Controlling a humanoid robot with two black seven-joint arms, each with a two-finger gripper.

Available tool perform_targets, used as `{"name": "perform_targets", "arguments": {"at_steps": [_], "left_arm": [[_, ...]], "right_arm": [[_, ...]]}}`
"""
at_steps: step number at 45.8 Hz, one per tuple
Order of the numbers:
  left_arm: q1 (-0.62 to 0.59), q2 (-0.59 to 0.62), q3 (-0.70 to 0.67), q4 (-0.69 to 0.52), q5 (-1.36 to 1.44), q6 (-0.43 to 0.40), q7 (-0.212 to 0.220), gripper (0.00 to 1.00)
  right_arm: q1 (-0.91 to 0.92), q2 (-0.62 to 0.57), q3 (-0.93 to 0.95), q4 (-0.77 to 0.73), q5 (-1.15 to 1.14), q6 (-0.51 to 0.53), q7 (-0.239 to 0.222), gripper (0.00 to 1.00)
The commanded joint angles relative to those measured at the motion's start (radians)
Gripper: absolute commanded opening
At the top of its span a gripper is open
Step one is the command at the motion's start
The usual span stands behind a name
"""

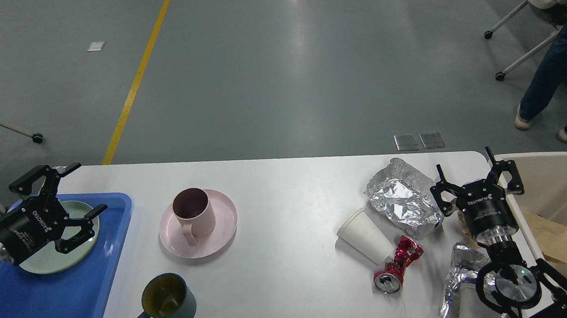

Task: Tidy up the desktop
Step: 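Lift the left gripper up off the blue tray, then move the left gripper over the teal mug and lower it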

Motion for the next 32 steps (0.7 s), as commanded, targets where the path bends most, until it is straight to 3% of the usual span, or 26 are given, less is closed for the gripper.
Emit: {"name": "perform_targets", "arguments": {"at_steps": [1, 14, 21, 27, 32], "left_arm": [[-0.204, 0.078, 0.336, 0.002, 0.001, -0.012, -0.002, 0.98], [-0.796, 0.069, 1.048, -0.012, 0.003, -0.013, 0.015, 0.98], [-1.195, -0.062, 1.526, -0.05, 0.004, -0.019, 0.005, 0.98], [-1.415, -0.239, 1.769, -0.112, 0.004, -0.034, 0.008, 0.98], [-1.576, -0.372, 1.883, -0.188, 0.003, -0.112, 0.01, 0.98]], "right_arm": [[0.0, 0.0, 0.0, 0.0, 0.001, 0.0, 0.0, 1.0], [0.0, 0.0, 0.0, 0.002, -0.001, 0.0, 0.0, 1.0], [0.0, 0.0, 0.0, 0.002, 0.001, 0.0, 0.0, 1.0], [0.0, 0.0, 0.0, 0.002, 0.001, 0.0, 0.0, 1.0], [0.0, 0.0, 0.0, 0.0, 0.001, 0.0, 0.0, 1.0]]}}
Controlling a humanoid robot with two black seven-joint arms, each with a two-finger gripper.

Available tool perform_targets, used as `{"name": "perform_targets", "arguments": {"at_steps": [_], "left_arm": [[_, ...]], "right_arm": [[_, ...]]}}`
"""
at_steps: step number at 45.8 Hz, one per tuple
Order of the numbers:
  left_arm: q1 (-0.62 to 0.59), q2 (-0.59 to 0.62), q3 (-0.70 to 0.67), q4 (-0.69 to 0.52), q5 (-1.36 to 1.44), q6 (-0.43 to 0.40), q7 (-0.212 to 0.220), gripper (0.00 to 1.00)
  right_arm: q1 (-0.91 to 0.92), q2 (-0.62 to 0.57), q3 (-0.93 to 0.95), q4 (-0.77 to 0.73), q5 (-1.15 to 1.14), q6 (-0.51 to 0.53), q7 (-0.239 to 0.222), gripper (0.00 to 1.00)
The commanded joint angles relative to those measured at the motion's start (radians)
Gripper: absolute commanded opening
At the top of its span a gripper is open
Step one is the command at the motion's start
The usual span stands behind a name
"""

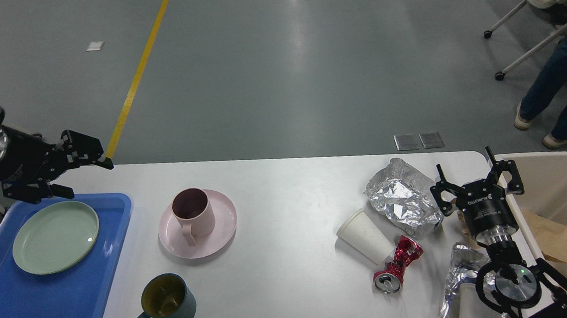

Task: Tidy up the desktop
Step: 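Move the left gripper over the teal mug and lower it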

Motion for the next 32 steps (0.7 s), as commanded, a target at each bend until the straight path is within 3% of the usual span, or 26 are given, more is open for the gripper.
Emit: {"name": "perform_targets", "arguments": {"at_steps": [1, 6, 13, 20, 25, 32], "left_arm": [[-0.185, -0.149, 0.127, -0.085, -0.003, -0.088, 0.001, 0.98], [-0.342, -0.237, 0.147, -0.184, -0.006, -0.199, -0.001, 0.97], [-0.604, -0.367, 0.186, -0.437, -0.042, -0.199, -0.007, 0.97], [-0.816, -0.451, 0.248, -0.606, -0.116, -0.193, -0.005, 0.97], [-0.897, -0.513, 0.282, -0.655, -0.174, -0.194, -0.005, 0.97], [-0.906, -0.573, 0.303, -0.688, -0.274, -0.194, -0.005, 0.97]], "right_arm": [[0.0, 0.0, 0.0, -0.002, -0.001, 0.0, 0.0, 1.0], [0.0, 0.0, 0.0, -0.002, 0.0, 0.0, 0.0, 1.0], [0.0, 0.0, 0.0, -0.002, 0.0, 0.0, 0.0, 1.0], [0.0, 0.0, 0.0, -0.002, 0.0, 0.0, 0.0, 1.0], [0.0, 0.0, 0.0, -0.002, -0.001, 0.0, 0.0, 1.0], [0.0, 0.0, 0.0, -0.002, 0.0, 0.0, 0.0, 1.0]]}}
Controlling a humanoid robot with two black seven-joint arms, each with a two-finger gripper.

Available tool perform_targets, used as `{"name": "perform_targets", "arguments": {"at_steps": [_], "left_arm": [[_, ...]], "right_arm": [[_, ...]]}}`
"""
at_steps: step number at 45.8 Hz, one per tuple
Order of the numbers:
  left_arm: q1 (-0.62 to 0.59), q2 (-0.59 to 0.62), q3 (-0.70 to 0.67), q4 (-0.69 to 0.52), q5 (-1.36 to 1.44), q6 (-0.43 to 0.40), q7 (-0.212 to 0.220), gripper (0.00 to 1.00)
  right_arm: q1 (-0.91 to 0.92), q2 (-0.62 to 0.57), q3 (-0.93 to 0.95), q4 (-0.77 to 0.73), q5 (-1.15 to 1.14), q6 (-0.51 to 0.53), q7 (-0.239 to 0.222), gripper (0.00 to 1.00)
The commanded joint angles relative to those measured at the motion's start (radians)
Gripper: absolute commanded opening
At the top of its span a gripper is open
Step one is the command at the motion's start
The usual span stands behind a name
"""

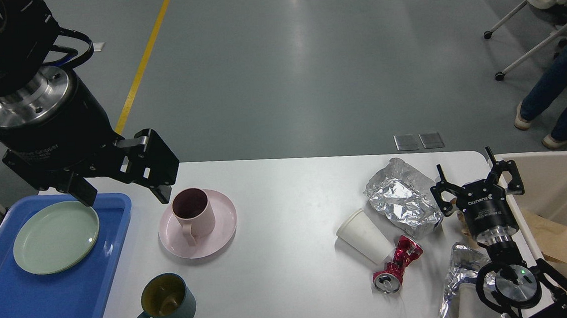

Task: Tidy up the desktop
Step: 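Move the left gripper over the teal mug and lower it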

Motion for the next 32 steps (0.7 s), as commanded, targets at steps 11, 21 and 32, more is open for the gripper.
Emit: {"name": "perform_targets", "arguments": {"at_steps": [11, 21, 32], "left_arm": [[0.009, -0.086, 0.03, -0.023, -0.089, -0.004, -0.006, 0.97], [0.086, -0.07, 0.039, -0.005, -0.091, 0.002, -0.006, 0.97], [0.398, -0.042, 0.039, 0.0, -0.056, 0.273, 0.016, 0.96]], "right_arm": [[0.0, -0.002, 0.0, 0.0, -0.001, 0.0, 0.0, 1.0], [0.0, 0.0, 0.0, 0.0, -0.001, 0.0, 0.0, 1.0], [0.0, 0.0, 0.0, 0.0, 0.0, 0.0, 0.0, 1.0]]}}
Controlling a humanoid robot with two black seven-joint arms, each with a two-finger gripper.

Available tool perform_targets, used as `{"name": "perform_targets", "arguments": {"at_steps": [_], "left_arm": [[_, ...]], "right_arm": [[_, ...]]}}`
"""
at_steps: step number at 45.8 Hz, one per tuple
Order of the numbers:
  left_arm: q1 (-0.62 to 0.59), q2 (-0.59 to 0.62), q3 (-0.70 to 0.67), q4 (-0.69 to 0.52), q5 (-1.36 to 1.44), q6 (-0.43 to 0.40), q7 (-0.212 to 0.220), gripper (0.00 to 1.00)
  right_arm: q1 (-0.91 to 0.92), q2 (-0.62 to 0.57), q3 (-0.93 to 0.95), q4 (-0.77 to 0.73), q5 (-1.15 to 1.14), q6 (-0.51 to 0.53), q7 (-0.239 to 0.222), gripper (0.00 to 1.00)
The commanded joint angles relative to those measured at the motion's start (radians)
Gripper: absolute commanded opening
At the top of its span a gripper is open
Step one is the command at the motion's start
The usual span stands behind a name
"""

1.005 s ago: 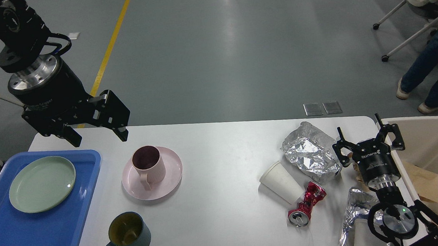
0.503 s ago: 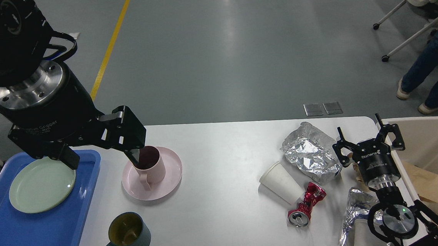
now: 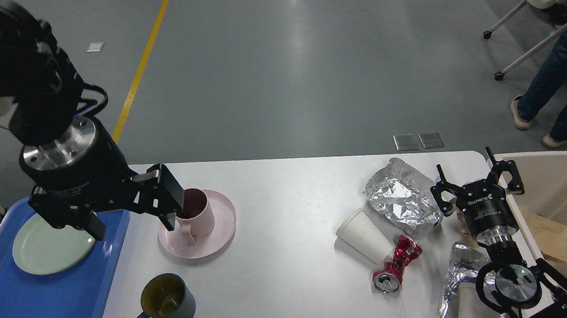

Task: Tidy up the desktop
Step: 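Move the left gripper over the teal mug and lower it, then grasp the teal mug with the left gripper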

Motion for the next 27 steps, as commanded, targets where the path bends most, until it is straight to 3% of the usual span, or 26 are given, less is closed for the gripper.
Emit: {"name": "perform_targets", "arguments": {"at_steps": [1, 10, 19, 27], "left_arm": [[0.168, 0.024, -0.002, 0.003, 0.031, 0.173, 0.004, 0.96], [0.423, 0.101, -0.028, 0.033, 0.046, 0.427, 0.004, 0.96], [0.659, 0.179, -0.092, 0.131, 0.144, 0.531, 0.004, 0.96], [0.776, 0.219, -0.147, 0.193, 0.183, 0.592, 0.004, 0.96]], "right_arm": [[0.0, 0.0, 0.0, 0.0, -0.001, 0.0, 0.0, 1.0], [0.0, -0.001, 0.0, 0.0, -0.001, 0.0, 0.0, 1.0], [0.0, 0.0, 0.0, 0.0, -0.001, 0.0, 0.0, 1.0], [0.0, 0.0, 0.0, 0.0, -0.001, 0.0, 0.0, 1.0]]}}
